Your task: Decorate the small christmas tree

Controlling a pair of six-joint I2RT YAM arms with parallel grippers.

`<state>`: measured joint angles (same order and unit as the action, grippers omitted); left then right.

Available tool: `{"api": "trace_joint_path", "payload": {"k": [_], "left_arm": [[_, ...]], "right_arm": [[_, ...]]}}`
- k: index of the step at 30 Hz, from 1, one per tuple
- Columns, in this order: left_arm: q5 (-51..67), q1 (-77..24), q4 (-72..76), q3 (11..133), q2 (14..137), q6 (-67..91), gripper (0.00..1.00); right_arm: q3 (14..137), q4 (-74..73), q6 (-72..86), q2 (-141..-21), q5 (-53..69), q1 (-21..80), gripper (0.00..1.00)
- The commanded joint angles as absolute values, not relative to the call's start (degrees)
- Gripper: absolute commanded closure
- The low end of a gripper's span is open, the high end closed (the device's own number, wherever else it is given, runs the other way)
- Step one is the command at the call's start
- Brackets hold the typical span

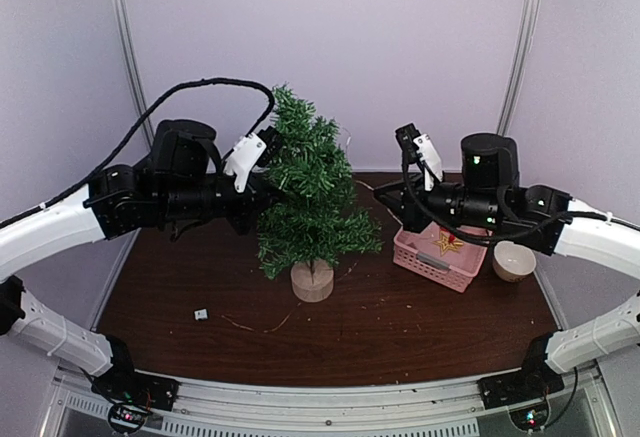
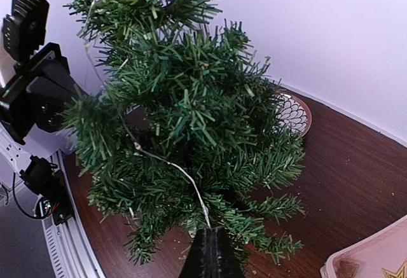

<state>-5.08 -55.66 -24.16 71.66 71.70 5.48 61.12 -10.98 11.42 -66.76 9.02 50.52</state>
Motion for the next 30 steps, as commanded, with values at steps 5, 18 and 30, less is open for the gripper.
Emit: {"api": "trace_joint_path", "payload": {"k": [5,18,30], "left_arm": [[-7.87,-55.69,-24.3,69.76,72.44,7.08,1.0],[-8.53,-55.52,-24.22,68.9,72.48,7.52,1.0],[-7.76,-55.38,-23.71,68.12,70.91,6.67,1.0]], "right_arm": [[58.19,-12.17,12.98,-65.57,9.11,51.15,1.0],[52.27,-10.39,13.45,-68.06,8.53,51.15,1.0],[54.06,-11.39,12.41,-66.04,14.28,51.15,1.0]]}}
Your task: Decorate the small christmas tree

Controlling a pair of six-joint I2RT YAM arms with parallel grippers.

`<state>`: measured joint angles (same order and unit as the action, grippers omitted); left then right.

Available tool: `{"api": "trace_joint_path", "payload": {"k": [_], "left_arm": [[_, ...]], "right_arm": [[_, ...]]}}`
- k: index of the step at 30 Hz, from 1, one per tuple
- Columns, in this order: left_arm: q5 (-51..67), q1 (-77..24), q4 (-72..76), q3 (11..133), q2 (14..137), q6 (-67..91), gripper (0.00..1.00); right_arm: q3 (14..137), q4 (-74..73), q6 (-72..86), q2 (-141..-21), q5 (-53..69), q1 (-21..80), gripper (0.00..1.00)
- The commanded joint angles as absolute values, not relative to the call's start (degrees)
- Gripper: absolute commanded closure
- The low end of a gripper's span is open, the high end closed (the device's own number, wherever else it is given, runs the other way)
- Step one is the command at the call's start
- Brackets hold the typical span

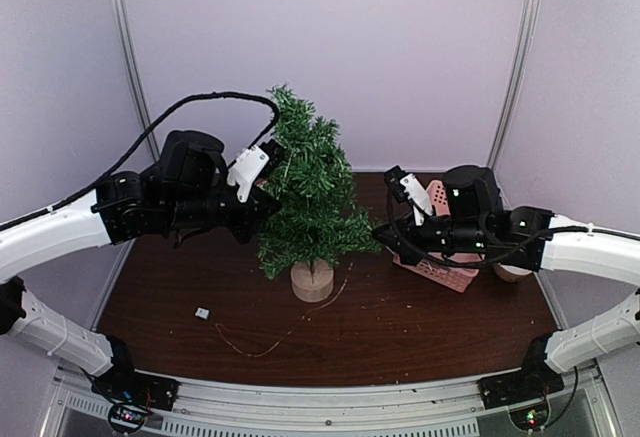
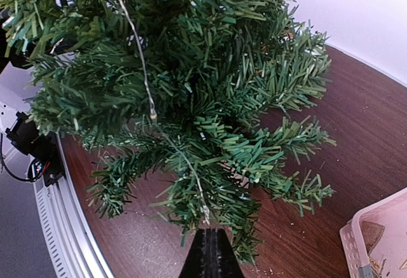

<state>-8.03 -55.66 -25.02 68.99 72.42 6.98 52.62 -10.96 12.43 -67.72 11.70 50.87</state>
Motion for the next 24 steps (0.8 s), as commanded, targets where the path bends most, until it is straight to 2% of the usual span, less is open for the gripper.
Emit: {"api": "trace_joint_path", "payload": {"k": [1,3,8,14,17,24], "left_arm": [[-7.12,-55.45,-23.23,67.92,70.33,6.33,0.93],[-5.99,-55.42,-22.46,67.41,68.96,5.8,0.8],[-7.01,-55.41,-21.94,66.31,64.93,4.97,0.59],[-6.32,-55.54,-22.6,63.3,59.63,3.72,0.34],[-5.25,-56.93,-23.64,60.98,57.94,1.88,0.31],[-7.28,-67.87,-20.8,50.97,57.24,-2.17,0.33]], "right_arm": [[54.33,-11.56,12.35,-65.81,14.27,51.15,0.98],[54.7,-11.84,12.22,-65.38,14.23,51.15,0.9],[55.49,-12.65,11.76,-64.28,13.26,51.13,0.76],[55.64,-13.8,11.4,-62.5,12.8,51.06,0.47],[55.38,-14.9,10.7,-61.06,12.43,51.06,0.34],[54.02,-16.65,10.09,-56.6,12.19,49.75,0.19]]}}
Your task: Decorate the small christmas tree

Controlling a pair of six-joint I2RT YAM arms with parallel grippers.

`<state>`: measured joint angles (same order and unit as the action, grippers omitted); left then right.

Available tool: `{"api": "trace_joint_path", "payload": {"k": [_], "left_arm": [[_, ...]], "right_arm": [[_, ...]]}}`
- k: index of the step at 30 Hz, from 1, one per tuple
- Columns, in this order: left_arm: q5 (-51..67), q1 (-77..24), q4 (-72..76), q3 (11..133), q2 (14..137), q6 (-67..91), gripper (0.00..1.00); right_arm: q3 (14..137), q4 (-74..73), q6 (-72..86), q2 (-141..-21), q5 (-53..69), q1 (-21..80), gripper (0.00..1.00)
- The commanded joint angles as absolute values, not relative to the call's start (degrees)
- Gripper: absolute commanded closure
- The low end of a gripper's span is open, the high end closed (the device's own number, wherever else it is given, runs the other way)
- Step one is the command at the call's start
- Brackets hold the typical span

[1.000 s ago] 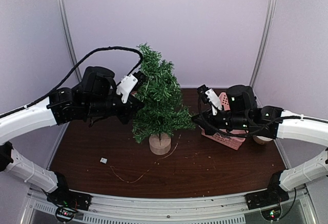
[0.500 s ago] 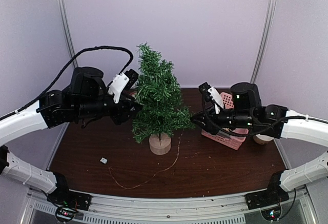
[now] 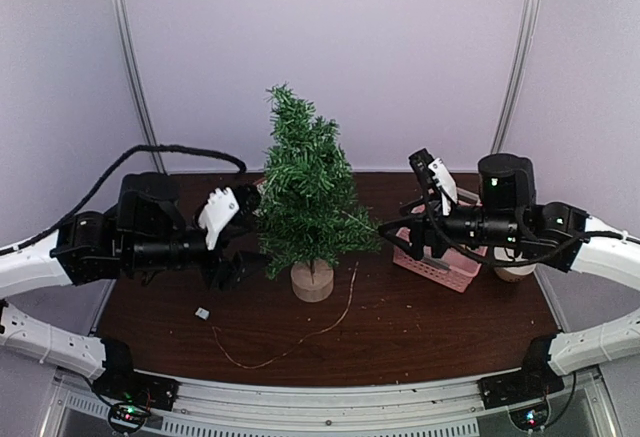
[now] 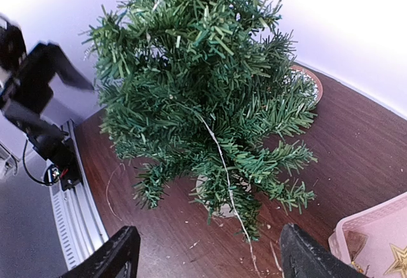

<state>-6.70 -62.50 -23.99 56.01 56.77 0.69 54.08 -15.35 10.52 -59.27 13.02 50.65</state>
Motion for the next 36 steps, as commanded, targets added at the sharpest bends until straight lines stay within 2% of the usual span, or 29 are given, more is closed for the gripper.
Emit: {"api": "trace_joint_path", "payload": {"k": [1,6,12,17,24,31,34,36], "left_arm": [[-7.59,-69.76,-19.27,49.35,57.95,-1.93,0.33],[-12.79,-76.56,-12.56,46.15,66.93,0.77,0.36],[-14.52,-76.77,-2.56,47.15,77.95,3.73,0.42],[-14.57,-76.82,-1.12,52.18,88.16,3.03,0.44],[-13.1,-76.82,2.02,55.88,95.76,4.02,0.46],[-12.02,-77.48,-2.81,55.46,93.33,3.54,0.98],[-12.29,-79.07,-4.31,53.75,89.94,1.73,1.0],[-12.0,-79.52,-4.72,53.15,88.64,1.57,1.0]], "right_arm": [[53.78,-16.77,10.19,-56.11,12.14,49.48,0.18],[53.09,-17.2,10.5,-55.2,12.77,48.07,0.17],[53.02,-17.52,10.53,-54.88,13.23,47.43,0.16],[52.89,-18.08,10.02,-54.26,13.37,46.67,0.16],[52.85,-18.72,9.59,-53.46,13.48,45.81,0.16],[53.87,-19.71,8.68,-53.58,12.4,45.51,0.17],[54.9,-19.46,7.83,-54.82,12.09,45.44,0.19],[56.5,-19.38,7.37,-57.32,12.35,45.44,0.24]]}}
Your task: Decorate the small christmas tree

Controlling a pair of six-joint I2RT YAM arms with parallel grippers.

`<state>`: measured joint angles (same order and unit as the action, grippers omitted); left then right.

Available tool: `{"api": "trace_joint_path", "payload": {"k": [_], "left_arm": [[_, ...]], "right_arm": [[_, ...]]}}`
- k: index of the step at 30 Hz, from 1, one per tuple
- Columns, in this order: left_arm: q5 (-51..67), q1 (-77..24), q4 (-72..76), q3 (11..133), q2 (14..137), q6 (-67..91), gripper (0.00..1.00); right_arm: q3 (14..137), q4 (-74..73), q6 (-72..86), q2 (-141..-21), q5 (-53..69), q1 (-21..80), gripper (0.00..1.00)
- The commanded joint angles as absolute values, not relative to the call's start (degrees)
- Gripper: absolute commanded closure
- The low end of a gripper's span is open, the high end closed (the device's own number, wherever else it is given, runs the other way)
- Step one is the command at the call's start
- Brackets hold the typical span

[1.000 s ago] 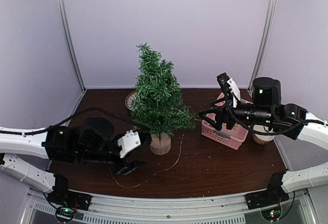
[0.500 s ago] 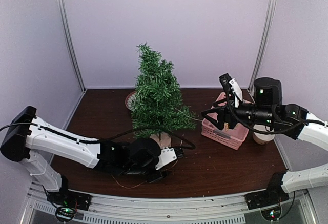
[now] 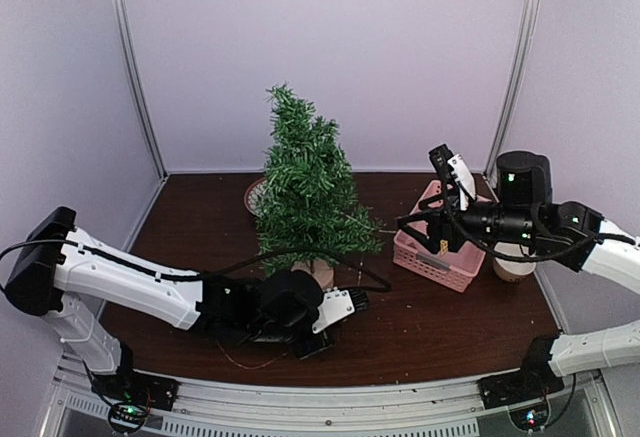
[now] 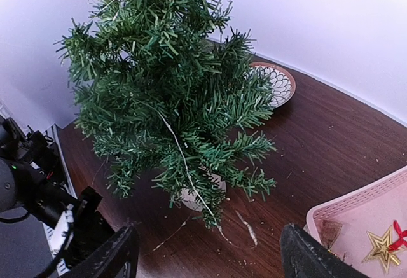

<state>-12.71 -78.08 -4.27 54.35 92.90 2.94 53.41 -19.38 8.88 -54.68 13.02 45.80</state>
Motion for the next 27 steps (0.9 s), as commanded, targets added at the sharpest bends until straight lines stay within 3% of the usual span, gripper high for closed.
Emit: {"api": "trace_joint_path", "payload": {"k": [1,6,13,20,27], "left_arm": [[-11.9,-79.54,-4.8,53.09,88.33,1.58,1.0],[-12.39,-79.6,-4.43,53.72,88.31,0.54,1.0],[-11.87,-79.61,-4.53,54.32,88.15,0.54,1.0],[-11.8,-79.62,-4.78,54.14,87.1,0.56,1.0],[-11.59,-79.6,-4.61,54.49,86.98,-1.22,1.0]], "right_arm": [[57.57,-19.64,7.12,-58.74,12.94,45.44,0.27],[64.02,-22.51,5.71,-66.12,17.32,45.44,0.37],[68.01,-24.28,4.6,-72.28,22.37,45.53,0.35],[70.64,-25.89,2.94,-76.87,23.91,45.93,0.43],[72.53,-26.62,0.98,-80.09,21.95,46.63,0.43]]}}
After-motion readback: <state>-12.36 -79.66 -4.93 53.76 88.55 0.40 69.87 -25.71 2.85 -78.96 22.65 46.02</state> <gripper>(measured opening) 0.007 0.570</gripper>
